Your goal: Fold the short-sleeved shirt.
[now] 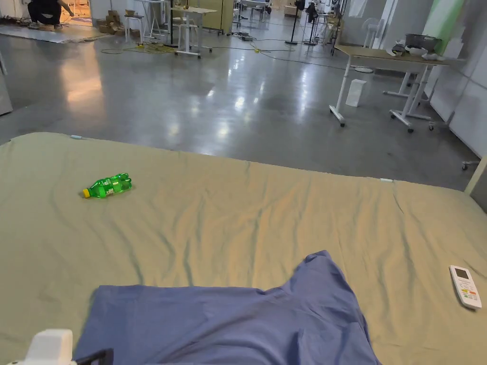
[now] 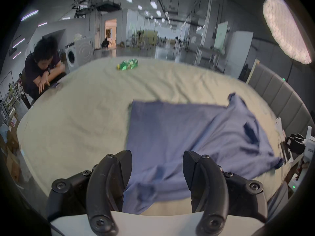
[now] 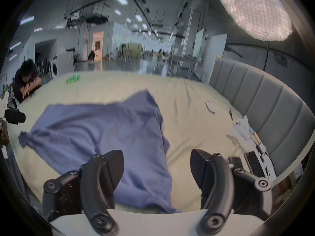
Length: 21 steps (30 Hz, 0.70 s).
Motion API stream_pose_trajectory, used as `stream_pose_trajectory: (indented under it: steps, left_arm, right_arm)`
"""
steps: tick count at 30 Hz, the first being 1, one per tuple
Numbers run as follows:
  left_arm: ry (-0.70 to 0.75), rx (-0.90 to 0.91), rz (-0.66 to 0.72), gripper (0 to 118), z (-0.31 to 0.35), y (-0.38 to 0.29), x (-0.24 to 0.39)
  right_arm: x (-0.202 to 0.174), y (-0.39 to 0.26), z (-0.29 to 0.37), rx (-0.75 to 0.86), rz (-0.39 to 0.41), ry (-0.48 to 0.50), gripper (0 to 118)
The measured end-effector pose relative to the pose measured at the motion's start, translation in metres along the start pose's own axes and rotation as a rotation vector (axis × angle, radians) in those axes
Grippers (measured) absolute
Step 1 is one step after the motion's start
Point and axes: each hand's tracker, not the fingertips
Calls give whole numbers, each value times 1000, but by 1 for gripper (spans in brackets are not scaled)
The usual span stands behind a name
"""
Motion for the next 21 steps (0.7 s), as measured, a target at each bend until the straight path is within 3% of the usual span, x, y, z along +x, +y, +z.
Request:
stream_pose_trajectory:
  steps: [6,11,14,17,18,21]
  left_arm:
    - [22,270,-73,64,22,37,50]
    - [75,404,-134,62,35,51,76]
    - [85,441,-155,54,40,57,83]
    - [77,463,-158,17,41,62,85]
    - [80,468,-159,12,41,63,86]
    - [75,469,-163,3,41,65,85]
  right_arm:
    - [-17,46,5,228,-94,-22,84]
    - [-35,74,10,376,-88,-64,79]
    - [-41,86,10,398,-101,-49,46]
    - [-46,94,9,410,-120,-50,19]
    - [-47,95,8,411,-119,-51,7]
    - [-51,96,7,440,-109,-51,0]
